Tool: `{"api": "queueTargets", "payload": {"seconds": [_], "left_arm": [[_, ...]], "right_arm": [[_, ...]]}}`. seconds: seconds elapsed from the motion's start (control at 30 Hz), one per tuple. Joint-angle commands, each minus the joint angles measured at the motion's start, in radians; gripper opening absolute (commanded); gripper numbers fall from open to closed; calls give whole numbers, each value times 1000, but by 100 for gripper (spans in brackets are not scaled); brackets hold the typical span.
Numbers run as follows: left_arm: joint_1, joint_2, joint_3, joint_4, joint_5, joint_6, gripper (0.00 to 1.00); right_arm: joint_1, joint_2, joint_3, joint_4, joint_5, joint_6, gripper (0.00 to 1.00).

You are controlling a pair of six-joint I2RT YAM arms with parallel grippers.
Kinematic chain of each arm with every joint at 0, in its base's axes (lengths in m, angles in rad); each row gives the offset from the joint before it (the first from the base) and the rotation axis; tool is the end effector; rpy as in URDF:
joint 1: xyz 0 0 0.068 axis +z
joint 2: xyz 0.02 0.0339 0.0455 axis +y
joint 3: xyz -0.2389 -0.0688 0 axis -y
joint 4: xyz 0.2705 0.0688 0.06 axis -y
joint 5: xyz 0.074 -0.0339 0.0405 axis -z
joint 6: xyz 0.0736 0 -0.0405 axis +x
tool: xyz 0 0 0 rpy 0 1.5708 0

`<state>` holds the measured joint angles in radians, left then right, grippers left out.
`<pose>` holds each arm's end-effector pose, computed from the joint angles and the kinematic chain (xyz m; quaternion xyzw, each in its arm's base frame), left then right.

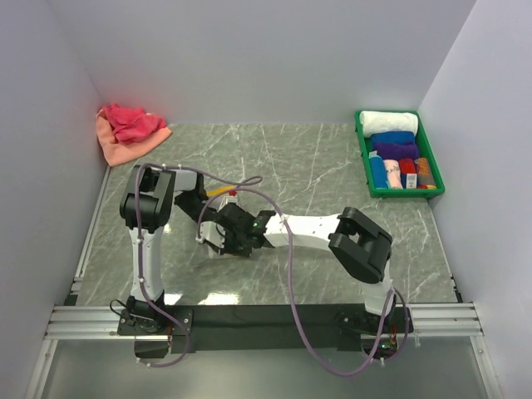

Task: Roll the towels
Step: Roll the towel

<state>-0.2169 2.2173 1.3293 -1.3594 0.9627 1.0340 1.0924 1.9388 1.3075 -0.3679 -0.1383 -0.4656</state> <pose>0.2882 -0.1254 0.0417 -0.3650 -0.7678 0.5177 0.0965 0.1932 0.3946 0.1016 -0.6863 0.6674 0.1498 0.2471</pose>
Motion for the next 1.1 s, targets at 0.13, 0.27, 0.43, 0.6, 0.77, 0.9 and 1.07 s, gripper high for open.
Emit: {"api": "queueTargets", "payload": {"seconds": [0.13, 0.27, 0.43, 0.6, 0.77, 0.9, 1.07], "left_arm": [[157, -68, -8, 85, 25, 124, 37], [284, -119, 7, 43, 60, 170, 47], [425, -206, 24, -1, 94, 225, 51], [533, -426, -166, 80, 50, 290, 50], [516, -736, -430, 298, -65, 322, 54], [375, -1028, -593, 469, -185, 331, 58], [95, -1277, -807, 722, -292, 252, 65]], "right_arm": [[-106, 146, 107, -196, -408, 163, 0], [-178, 189, 168, -264, -518, 221, 0], [-212, 232, 245, -356, -612, 283, 0], [-220, 339, 363, -431, -705, 323, 0], [-230, 484, 525, -551, -776, 331, 0], [-258, 545, 567, -560, -813, 369, 0], [-273, 598, 584, -574, -831, 383, 0]]}}
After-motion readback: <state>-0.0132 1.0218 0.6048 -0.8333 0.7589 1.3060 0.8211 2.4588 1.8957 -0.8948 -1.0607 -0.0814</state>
